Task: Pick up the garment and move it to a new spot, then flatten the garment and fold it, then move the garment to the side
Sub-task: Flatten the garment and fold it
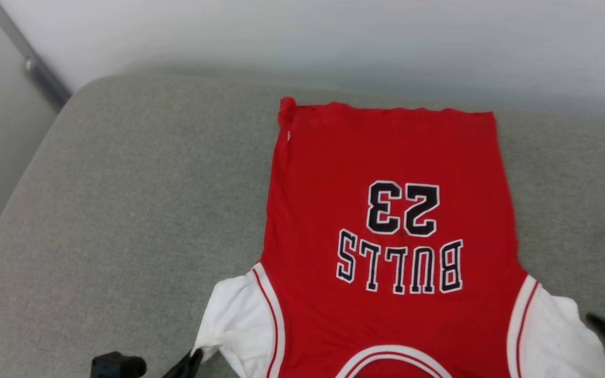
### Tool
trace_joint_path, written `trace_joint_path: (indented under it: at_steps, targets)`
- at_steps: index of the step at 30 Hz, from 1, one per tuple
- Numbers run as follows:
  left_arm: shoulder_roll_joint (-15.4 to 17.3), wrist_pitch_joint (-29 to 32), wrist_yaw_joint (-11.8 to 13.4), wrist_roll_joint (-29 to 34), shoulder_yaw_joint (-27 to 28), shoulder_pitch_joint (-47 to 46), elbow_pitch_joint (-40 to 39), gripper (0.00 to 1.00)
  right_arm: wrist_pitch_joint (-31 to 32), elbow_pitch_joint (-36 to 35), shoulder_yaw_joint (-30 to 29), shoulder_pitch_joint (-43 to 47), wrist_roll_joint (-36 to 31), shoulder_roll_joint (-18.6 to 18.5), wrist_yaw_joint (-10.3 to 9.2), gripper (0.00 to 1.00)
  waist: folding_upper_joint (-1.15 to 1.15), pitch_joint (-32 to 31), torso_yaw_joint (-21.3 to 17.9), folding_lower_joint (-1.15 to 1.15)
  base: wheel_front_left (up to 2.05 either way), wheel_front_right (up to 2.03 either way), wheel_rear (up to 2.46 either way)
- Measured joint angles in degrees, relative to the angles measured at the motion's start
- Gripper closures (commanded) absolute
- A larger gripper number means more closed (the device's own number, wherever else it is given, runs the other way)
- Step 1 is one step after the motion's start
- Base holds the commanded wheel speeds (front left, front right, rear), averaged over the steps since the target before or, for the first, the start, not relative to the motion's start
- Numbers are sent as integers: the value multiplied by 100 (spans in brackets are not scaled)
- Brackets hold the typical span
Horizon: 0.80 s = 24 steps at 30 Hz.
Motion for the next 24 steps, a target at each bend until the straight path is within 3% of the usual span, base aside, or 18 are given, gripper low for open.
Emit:
trace_joint_path:
  at_steps: [4, 8, 15, 20, 24]
  targets:
    - [47, 143, -59, 15, -80, -114, -471, 100, 661, -311, -85, -838, -181, 47, 0, 0, 0, 287, 208, 1, 0, 0, 0]
    - [63, 357, -153, 100, -257, -260, -866, 100, 1703, -234, -91, -1928, -428, 138, 0, 0, 0, 633, 473, 1, 0, 0, 0]
    - [-22, 569, -291, 163, -494, -532, -1295, 100, 3345, 665, -133, -3883, -1307, 88, 0, 0, 0, 1233, 1082, 1, 0, 0, 0]
    - [-213, 589, -369, 232, -660, -733, -1489, 100, 4128, 1278, -341, -5120, -2041, 59, 0, 0, 0, 1716, 1494, 2, 0, 0, 0]
    - [-361, 597, -455, 280, -782, -882, -1544, 100, 4487, 1596, -269, -5761, -2617, -292, 0, 0, 0, 2065, 1821, 2, 0, 0, 0]
